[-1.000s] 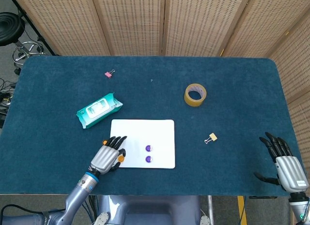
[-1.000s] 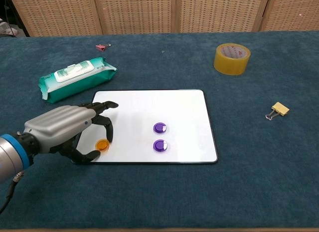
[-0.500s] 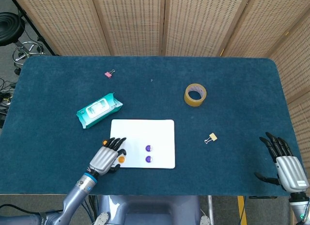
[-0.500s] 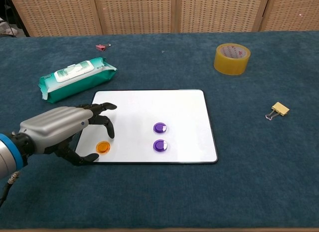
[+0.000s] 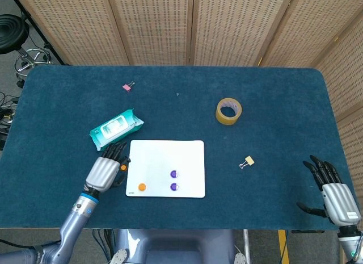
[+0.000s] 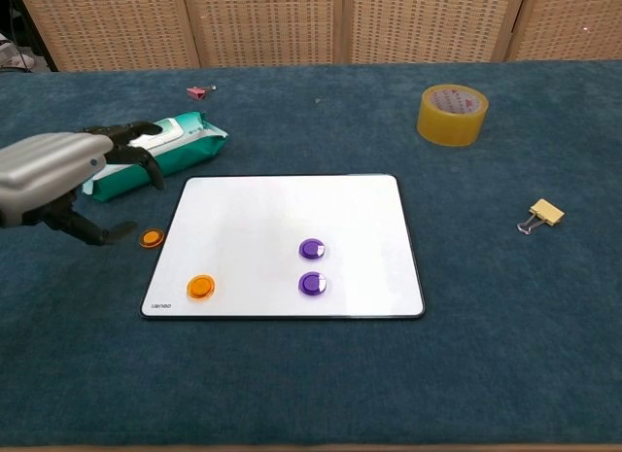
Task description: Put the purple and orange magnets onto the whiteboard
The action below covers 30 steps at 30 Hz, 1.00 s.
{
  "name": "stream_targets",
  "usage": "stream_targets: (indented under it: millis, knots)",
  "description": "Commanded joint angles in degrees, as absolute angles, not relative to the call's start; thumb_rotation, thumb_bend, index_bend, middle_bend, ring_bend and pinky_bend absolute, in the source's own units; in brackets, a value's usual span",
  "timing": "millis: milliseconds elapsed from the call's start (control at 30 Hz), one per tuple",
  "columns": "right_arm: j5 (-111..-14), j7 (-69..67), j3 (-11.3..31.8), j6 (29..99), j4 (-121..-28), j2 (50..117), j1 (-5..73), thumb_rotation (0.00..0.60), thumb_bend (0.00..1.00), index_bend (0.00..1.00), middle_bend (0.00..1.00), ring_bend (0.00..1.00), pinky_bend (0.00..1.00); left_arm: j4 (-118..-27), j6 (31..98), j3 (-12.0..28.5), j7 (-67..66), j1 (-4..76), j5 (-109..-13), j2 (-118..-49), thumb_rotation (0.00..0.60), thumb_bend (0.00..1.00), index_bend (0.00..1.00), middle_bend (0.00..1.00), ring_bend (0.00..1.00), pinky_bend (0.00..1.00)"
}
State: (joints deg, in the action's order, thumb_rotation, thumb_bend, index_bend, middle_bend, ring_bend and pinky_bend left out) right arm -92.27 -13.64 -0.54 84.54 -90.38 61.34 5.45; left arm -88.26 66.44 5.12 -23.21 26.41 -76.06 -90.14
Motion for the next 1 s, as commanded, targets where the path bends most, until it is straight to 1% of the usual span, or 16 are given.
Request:
stream_targets:
  millis: [33,267,367,700,1000]
  knots:
    - [-92.25,-13.47,-0.54,84.37,-90.43,61.43,5.52,0.6,0.08,0.09,0.0,0.0,0.0,-85.55,66.42,7.11,-22.29,26.69,-74.13,-89.18,0.6,0.34,0.37,0.0,0.0,0.0]
    - [-92.24,-13.24,-0.65,83.77,-90.46,61.7,5.7,0.6,0.08,0.09,0.0,0.0,0.0,-81.26,63.57,8.25,-21.54,27.81,-70.37,-90.93,0.6,0.34,0.37,0.0,0.0,0.0]
    - [-92.11,-13.29,-0.59,83.79,-90.38,61.69,5.66,0.6,0.08,0.09,0.0,0.0,0.0,-80.1,62.5,7.9,-21.19,28.19,-69.82,-91.95,0.6,0.34,0.38,0.0,0.0,0.0]
    - [-91.72,-14.41,-0.43,83.78,-90.03,61.41,5.57,0.6,0.08,0.09,0.0,0.0,0.0,-77.99,62.43,6.71,-20.47,28.36,-70.04,-94.93,0.6,0.34,0.38,0.0,0.0,0.0]
    - [-91.63,-15.03,-0.35,83.84,-89.9,61.2,5.49,0.6,0.08,0.09,0.0,0.0,0.0,-78.27,62.85,5.01,-18.45,27.53,-71.41,-95.63,0.6,0.34,0.38,0.0,0.0,0.0]
